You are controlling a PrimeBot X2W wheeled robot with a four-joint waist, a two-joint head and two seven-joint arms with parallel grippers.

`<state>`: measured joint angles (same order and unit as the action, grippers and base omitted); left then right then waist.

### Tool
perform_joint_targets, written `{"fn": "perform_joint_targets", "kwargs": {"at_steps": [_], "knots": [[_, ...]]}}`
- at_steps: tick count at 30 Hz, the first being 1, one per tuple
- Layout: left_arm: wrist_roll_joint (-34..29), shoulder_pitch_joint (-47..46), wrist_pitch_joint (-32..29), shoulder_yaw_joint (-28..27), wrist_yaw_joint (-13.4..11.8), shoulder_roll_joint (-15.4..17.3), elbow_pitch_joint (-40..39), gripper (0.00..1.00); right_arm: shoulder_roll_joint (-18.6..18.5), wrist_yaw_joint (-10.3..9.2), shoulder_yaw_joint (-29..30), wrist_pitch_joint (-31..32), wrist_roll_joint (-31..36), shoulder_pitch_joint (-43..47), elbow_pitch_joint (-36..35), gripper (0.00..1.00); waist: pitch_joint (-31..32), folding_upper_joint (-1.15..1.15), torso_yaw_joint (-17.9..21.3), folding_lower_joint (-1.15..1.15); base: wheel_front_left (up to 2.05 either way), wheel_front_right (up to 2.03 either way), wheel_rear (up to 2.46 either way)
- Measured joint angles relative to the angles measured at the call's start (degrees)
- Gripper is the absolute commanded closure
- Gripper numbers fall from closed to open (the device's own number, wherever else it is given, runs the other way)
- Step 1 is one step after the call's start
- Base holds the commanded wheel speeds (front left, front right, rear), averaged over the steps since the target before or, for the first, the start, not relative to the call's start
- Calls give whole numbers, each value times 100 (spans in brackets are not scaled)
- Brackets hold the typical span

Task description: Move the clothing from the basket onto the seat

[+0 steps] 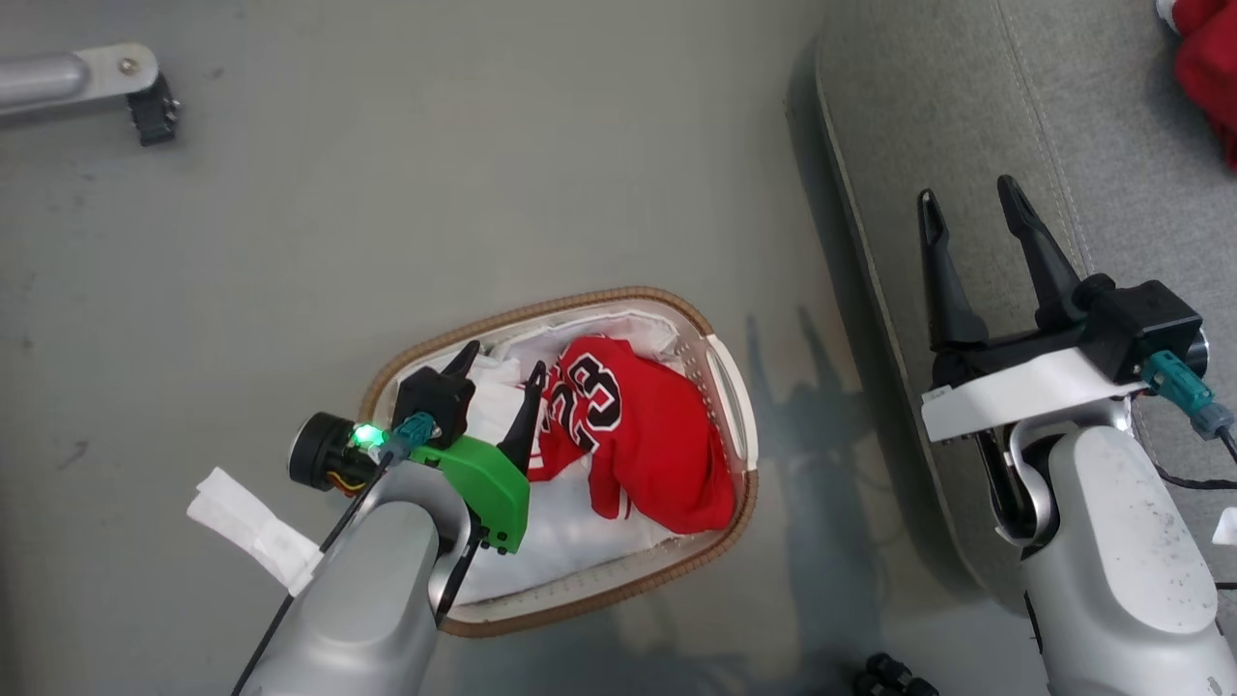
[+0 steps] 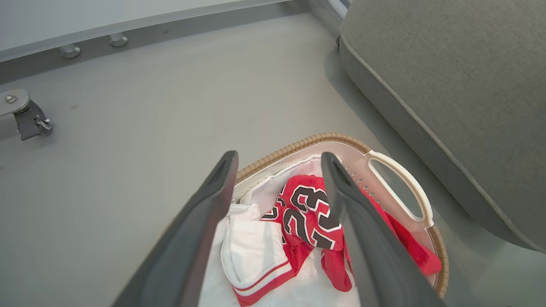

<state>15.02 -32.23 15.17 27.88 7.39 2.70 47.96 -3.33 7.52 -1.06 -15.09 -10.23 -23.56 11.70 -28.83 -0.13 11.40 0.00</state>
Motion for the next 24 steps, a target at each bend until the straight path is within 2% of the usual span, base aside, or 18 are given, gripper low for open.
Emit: {"fn": "perform_joint_targets", "kwargs": {"at_steps": [13, 24], "knots": [[478, -1041, 0, 786, 0, 2, 1346, 0, 29, 0, -169, 1, -241, -317, -454, 0, -1372, 0, 690, 1, 0, 0, 0], [978, -1434, -4, 1384, 1, 0, 1882, 0, 35, 0, -334, 1, -393, -415, -612, 0, -2132, 0, 985, 1, 0, 0, 0]]}}
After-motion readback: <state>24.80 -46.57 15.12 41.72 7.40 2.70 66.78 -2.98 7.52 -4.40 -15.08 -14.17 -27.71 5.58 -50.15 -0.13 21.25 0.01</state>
